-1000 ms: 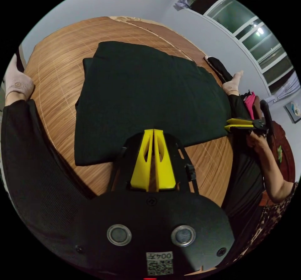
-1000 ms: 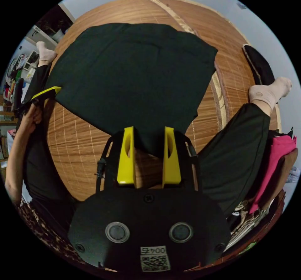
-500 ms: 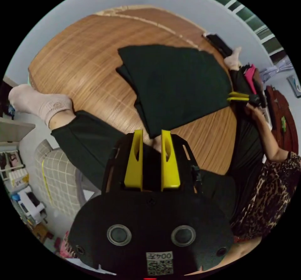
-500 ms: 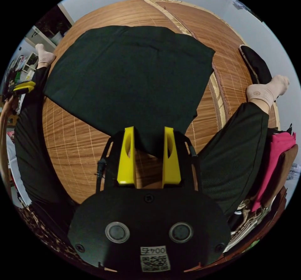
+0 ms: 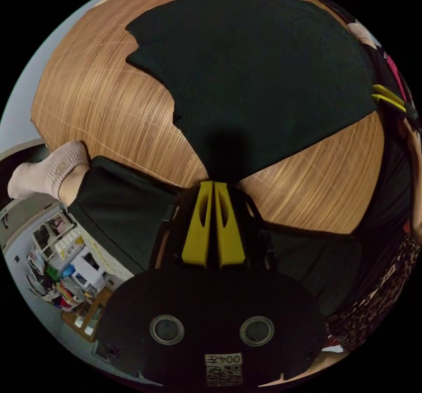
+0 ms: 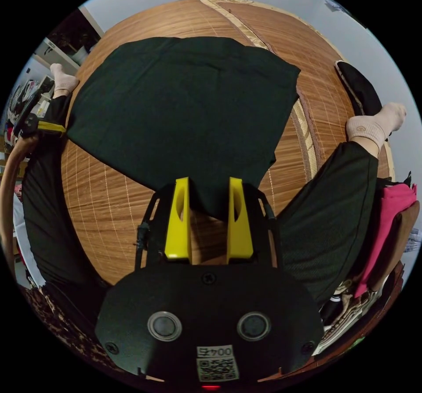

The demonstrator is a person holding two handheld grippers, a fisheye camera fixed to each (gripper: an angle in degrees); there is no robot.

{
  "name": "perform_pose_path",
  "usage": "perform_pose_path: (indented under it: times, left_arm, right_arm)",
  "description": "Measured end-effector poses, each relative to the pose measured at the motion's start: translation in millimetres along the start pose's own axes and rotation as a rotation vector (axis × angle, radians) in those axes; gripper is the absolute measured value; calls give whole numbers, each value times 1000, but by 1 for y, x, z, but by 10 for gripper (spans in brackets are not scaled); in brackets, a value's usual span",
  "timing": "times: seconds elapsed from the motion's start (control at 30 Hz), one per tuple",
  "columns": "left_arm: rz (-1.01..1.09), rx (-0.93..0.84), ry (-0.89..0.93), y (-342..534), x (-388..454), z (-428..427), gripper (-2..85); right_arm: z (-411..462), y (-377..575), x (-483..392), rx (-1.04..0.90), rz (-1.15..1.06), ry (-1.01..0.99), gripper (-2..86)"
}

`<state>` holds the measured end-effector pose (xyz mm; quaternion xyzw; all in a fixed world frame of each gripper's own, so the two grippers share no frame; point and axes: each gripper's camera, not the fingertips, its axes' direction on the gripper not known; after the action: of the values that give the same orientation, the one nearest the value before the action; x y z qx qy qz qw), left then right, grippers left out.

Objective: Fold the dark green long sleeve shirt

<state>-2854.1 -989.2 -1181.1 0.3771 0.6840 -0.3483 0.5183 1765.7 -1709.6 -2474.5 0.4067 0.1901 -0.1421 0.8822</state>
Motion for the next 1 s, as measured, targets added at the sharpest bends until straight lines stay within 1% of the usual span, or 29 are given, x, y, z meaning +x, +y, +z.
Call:
perform_pose_path:
  times: [0.13, 0.23, 0.3, 0.37, 0.4, 0.47, 0.5, 0.57, 0.6, 0.67, 0.77, 0.87, 1.0]
  left_arm:
    - [-22, -27, -58, 3, 25, 5, 31]
    - [-83, 59, -51, 17, 47, -12, 55]
    - [-87, 160, -54, 27, 70, -29, 67]
    - [-17, 354, -20, 32, 122, -53, 76]
    - [14, 403, -14, 32, 139, -58, 77]
    - [167, 561, 2, 24, 217, -70, 82]
    - [204, 588, 0, 20, 237, -72, 83]
    - [345, 662, -26, 5, 316, -72, 88]
    - [374, 677, -39, 2, 335, -72, 89]
    - [460, 711, -81, -13, 398, -67, 91]
    - [495, 728, -85, -31, 452, -61, 95]
    - [516, 729, -123, -42, 489, -55, 102]
    - [515, 714, -144, -54, 515, -47, 110]
  right_arm:
    - [5, 18, 22, 4, 26, -32, 112]
    - [3, 35, 51, 31, 95, -126, 102]
    - [-5, 52, 75, 118, 157, -212, 100]
    - [-19, 82, 111, 297, 249, -358, 94]
    - [-21, 91, 122, 344, 279, -403, 92]
    - [-21, 124, 161, 504, 387, -575, 94]
    - [-20, 132, 170, 540, 413, -610, 97]
    - [-12, 158, 196, 651, 486, -723, 119]
    - [-10, 163, 201, 670, 498, -741, 121]
    - [-3, 180, 217, 717, 532, -778, 129]
    - [7, 193, 233, 736, 557, -809, 132]
    - [17, 202, 247, 745, 571, -850, 131]
    - [25, 211, 260, 762, 568, -872, 126]
